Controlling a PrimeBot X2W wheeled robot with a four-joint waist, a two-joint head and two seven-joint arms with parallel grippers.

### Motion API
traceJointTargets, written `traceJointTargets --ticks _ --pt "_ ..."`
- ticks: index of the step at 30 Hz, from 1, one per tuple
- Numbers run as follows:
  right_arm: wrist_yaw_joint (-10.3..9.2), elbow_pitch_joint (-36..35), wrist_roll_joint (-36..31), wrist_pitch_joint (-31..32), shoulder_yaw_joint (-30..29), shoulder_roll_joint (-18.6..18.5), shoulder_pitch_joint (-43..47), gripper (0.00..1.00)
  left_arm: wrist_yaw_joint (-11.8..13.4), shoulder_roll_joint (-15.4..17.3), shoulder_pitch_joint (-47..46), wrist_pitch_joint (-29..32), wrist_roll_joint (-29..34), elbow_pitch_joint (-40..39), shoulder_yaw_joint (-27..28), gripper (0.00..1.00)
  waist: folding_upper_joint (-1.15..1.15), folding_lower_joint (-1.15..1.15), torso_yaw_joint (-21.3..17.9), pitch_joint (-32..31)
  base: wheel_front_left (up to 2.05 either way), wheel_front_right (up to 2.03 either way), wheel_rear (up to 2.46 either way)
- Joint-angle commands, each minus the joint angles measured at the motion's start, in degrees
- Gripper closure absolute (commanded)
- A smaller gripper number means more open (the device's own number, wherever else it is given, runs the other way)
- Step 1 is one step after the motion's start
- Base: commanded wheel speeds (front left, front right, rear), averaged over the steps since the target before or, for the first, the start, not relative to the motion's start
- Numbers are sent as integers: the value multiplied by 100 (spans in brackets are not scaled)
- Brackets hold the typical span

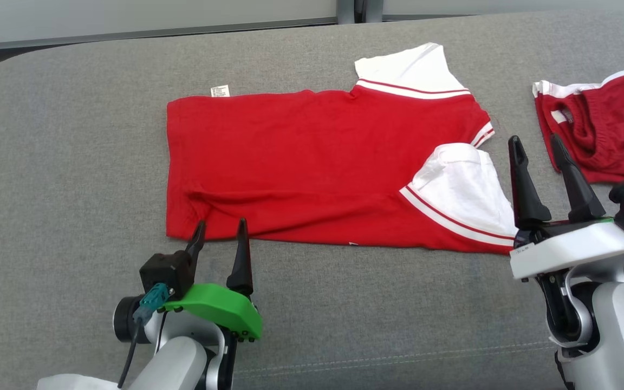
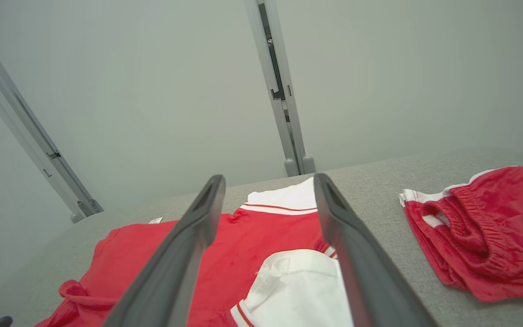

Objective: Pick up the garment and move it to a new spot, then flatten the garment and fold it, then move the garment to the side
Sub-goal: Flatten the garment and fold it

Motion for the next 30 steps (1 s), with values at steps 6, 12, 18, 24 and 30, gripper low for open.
traceJointTargets --ticks 6,12,18,24,30 --pt "0 -477 -67 175 -64 162 271 0 -257 -174 -241 -99 -138 602 23 13 0 0 -180 85 0 0 0" --pt "0 -647 -57 241 -69 174 266 0 -439 -322 -471 -186 -249 1078 163 100 0 0 -294 191 0 0 0" --pt "0 -808 13 297 -52 139 205 0 -552 -386 -682 -249 -366 1794 471 100 0 0 -414 330 0 0 0" --pt "0 -934 44 324 -76 110 155 0 -641 -350 -911 -278 -304 2368 847 100 0 0 -458 482 0 0 0" --pt "0 -1025 56 349 -100 107 126 0 -622 -290 -1023 -276 52 2677 1120 100 0 0 -455 584 0 0 0"
